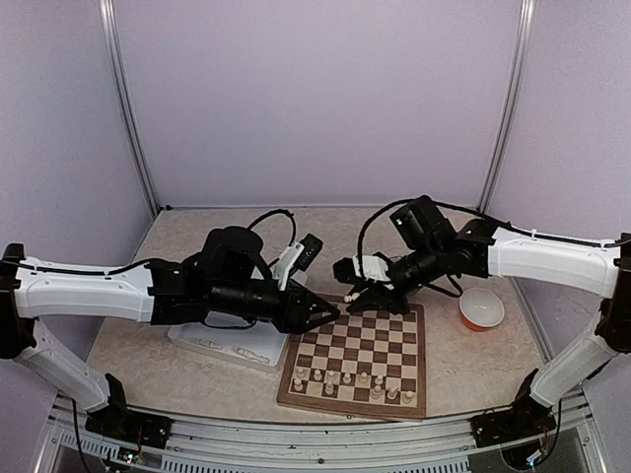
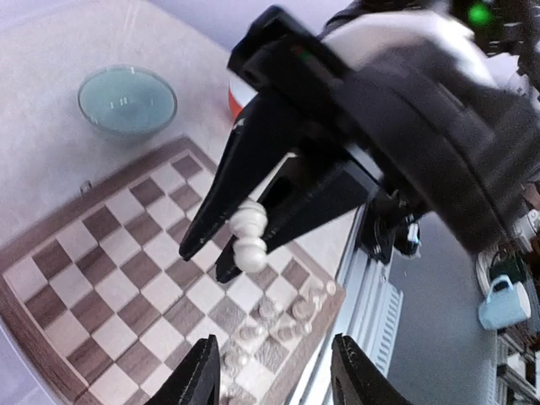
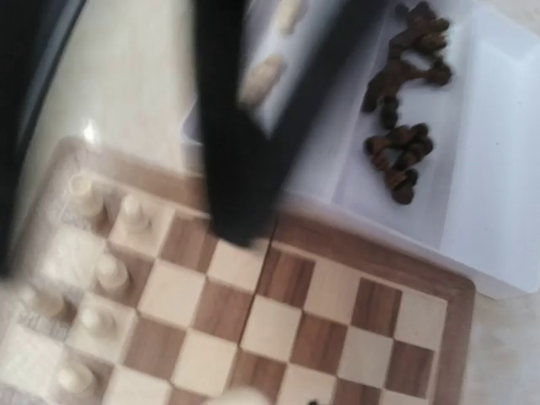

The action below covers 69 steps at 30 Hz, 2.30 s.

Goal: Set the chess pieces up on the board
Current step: Pass from the left arm to the right, then pass from the right arm to the left

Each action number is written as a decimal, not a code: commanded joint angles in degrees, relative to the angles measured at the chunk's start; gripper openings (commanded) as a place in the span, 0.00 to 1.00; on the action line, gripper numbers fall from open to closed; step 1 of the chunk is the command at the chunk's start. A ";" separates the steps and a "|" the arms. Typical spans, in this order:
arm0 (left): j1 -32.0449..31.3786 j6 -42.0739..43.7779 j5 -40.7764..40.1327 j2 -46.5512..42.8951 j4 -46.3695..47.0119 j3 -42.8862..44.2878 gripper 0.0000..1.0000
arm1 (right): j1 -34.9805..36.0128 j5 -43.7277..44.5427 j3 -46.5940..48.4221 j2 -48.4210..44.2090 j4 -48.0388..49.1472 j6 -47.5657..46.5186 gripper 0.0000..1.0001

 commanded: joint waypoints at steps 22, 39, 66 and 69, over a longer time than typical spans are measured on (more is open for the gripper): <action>-7.21 10.11 -25.33 3.43 36.00 -4.24 0.45 | -9.77 -38.59 2.17 0.15 1.46 12.32 0.02; -5.04 6.37 -21.83 0.92 35.33 -5.17 0.30 | -9.77 -39.61 2.20 0.18 -0.16 10.78 0.03; -8.51 8.82 -25.79 0.88 37.01 -5.80 0.44 | -9.97 -38.49 2.57 0.77 -0.08 11.05 0.04; -8.80 9.36 -25.95 -2.17 39.78 -8.11 0.46 | -10.03 -38.48 2.62 0.90 0.03 11.05 0.04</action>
